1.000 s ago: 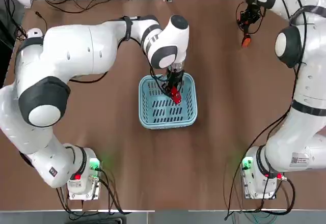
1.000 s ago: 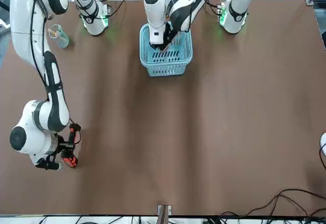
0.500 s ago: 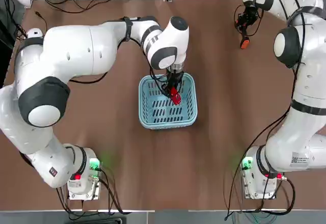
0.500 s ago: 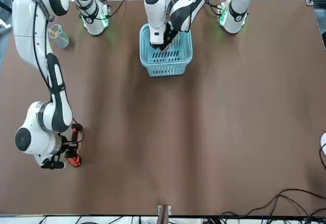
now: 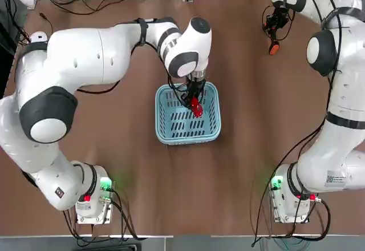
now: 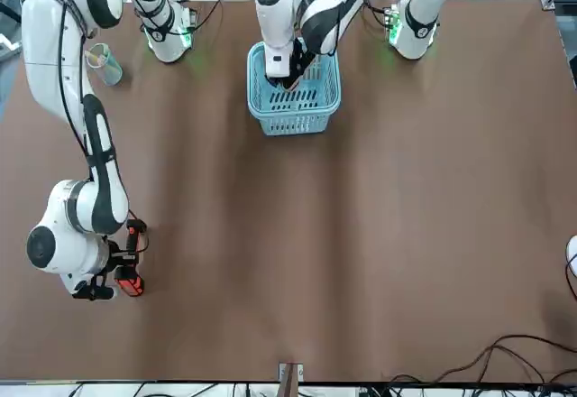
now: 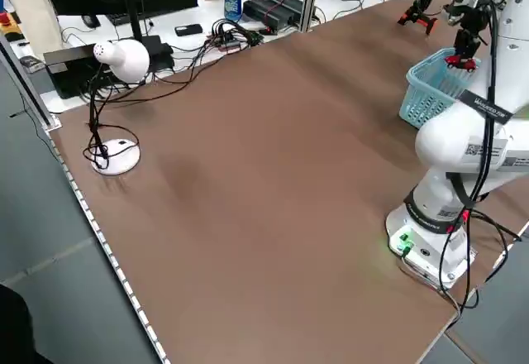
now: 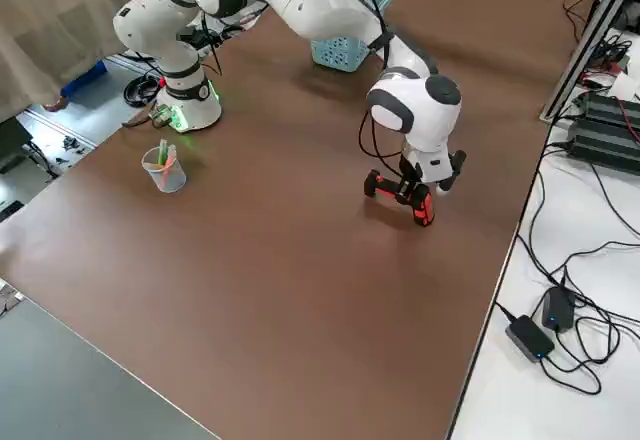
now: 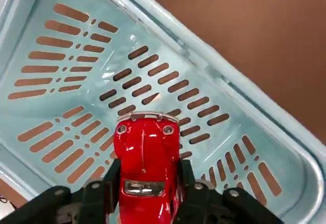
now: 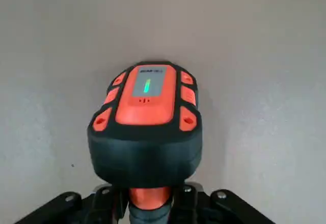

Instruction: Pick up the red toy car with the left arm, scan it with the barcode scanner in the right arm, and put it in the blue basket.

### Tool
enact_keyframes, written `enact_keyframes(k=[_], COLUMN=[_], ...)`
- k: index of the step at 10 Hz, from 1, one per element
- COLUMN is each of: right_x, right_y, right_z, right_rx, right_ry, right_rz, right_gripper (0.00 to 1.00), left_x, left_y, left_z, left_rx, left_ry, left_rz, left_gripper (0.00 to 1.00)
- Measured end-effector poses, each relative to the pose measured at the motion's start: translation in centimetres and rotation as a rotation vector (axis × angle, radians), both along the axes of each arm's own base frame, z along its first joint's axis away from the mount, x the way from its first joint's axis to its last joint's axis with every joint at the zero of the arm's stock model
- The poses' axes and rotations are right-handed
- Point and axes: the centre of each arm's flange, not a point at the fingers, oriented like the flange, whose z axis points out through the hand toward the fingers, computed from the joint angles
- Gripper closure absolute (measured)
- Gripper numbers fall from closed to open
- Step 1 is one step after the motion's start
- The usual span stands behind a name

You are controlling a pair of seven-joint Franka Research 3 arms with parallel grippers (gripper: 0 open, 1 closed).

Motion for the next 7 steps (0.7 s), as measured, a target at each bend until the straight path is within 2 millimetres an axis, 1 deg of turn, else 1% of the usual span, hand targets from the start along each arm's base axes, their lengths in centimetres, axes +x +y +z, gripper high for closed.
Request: enact_keyframes(k=[2, 4, 5, 6, 7], right_x=[0.0, 0.1, 0.0, -0.1, 0.0], right_y=[0.1, 0.3, 0.6, 0.9, 1.0], right_z=[0.0, 0.2, 0.6, 2.0, 4.8], right_rx=[0.001, 0.002, 0.004, 0.008, 0.013], right_ry=[-0.001, -0.001, 0.016, 0.041, 0.046], right_rz=[0.001, 0.004, 0.008, 0.013, 0.016], right_gripper=[0.37, 0.08, 0.0, 0.0, 0.0], left_x=[-0.1, -0.1, -0.1, -0.1, -0.2], left_y=[0.0, 0.0, 0.0, 0.0, 0.0], left_z=[0.0, 0.0, 0.0, 0.0, -0.1], left_rx=[0.003, 0.006, 0.006, 0.007, 0.008], left_ry=[-0.001, -0.002, -0.002, -0.001, -0.001], left_rz=[0.015, 0.026, 0.03, 0.032, 0.03], left_gripper=[0.51, 0.51, 0.51, 0.51, 0.51])
